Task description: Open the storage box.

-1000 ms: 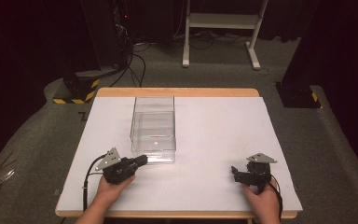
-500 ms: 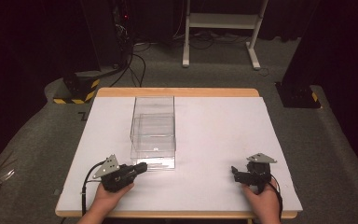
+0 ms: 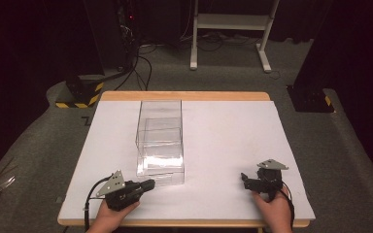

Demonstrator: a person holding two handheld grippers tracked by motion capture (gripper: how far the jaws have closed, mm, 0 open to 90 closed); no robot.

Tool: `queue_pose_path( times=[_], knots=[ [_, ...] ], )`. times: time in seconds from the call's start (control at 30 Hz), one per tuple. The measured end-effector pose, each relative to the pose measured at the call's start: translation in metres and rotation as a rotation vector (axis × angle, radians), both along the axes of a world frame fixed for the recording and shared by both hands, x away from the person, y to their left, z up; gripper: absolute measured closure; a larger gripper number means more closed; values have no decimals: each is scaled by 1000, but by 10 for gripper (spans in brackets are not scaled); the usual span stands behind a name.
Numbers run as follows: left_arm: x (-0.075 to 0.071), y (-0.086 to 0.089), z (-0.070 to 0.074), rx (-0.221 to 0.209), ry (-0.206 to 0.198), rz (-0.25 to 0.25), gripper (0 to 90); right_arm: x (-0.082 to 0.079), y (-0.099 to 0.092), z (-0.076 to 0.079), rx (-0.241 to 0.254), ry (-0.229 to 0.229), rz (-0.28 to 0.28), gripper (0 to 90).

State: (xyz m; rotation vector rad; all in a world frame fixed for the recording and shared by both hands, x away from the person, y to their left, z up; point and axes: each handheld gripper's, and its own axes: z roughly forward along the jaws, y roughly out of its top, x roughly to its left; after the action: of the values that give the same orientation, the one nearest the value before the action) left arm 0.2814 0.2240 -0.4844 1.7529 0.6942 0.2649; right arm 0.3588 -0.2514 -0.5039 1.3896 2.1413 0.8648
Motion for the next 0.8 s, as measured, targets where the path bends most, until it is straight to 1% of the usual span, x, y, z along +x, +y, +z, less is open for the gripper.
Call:
queue_pose_path(
  times=[0.37,0.43,0.73,0.8],
  knots=[
    [-15,5,-1,-8,11,-19,849,0,0,0,-1,-2,2,130],
    [-17,6,-1,-3,7,-21,848,0,0,0,-1,-2,2,130],
    [-20,8,-3,-17,12,-20,847,0,0,0,-1,-2,2,130],
    [-21,8,-3,-15,7,-21,847,0,0,0,-1,-2,2,130]
  ],
)
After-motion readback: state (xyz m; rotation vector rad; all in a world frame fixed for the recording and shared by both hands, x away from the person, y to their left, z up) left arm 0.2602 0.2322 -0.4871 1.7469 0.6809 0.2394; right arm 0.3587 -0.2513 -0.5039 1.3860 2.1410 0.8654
